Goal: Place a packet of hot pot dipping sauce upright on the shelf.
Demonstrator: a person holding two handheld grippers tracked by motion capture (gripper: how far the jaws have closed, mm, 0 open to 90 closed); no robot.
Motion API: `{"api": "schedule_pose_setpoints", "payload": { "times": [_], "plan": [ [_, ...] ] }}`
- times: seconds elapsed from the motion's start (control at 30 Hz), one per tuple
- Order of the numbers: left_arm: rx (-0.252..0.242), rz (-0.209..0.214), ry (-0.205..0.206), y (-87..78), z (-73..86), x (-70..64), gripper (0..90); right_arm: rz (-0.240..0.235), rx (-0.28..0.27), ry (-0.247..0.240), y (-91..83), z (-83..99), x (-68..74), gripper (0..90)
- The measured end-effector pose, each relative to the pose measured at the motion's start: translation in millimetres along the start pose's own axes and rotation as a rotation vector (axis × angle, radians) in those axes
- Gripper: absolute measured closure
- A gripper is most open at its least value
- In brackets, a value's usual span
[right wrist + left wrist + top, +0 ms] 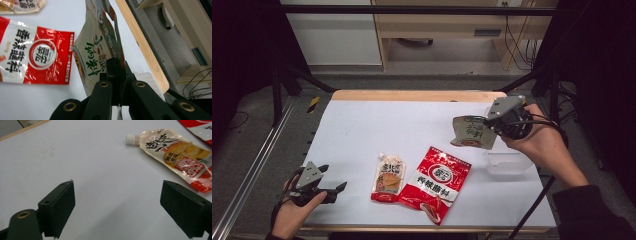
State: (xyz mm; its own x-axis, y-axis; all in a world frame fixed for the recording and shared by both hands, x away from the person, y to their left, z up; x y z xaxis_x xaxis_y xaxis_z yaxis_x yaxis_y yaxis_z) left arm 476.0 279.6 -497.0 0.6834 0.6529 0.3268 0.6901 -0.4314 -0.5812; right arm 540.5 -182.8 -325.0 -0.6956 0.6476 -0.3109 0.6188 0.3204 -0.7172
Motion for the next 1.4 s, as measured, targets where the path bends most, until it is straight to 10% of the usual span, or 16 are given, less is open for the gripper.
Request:
{"api": "schedule_pose_setpoints", "payload": {
  "times": [0.83,1.4],
  "plan": [
    [0.051,-0.025,-0.024,2.6,10.5,8.2,13.0,0.028,0.014,0.104,-39.3,96.0,-49.1,90.0],
    [0.056,-0.021,-0.038,2.9,12.2,8.9,13.1,-0.049,0.016,0.099,-39.0,105.5,-46.3,90.0]
  ]
}}
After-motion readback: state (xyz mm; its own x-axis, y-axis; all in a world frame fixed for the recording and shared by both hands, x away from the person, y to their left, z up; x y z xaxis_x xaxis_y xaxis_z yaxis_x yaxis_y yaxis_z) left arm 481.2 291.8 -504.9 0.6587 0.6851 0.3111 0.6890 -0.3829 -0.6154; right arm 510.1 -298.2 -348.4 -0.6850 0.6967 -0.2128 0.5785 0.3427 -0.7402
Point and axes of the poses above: each handheld gripper's, and its own axes: y roughly forward along the jaws, z roughly out of its underside, x roughly to its left, the point moved 9 cm from there along y, roughly forward along the jaws, and after that the axes turned 13 degrees about y, right-handed, at the moved point
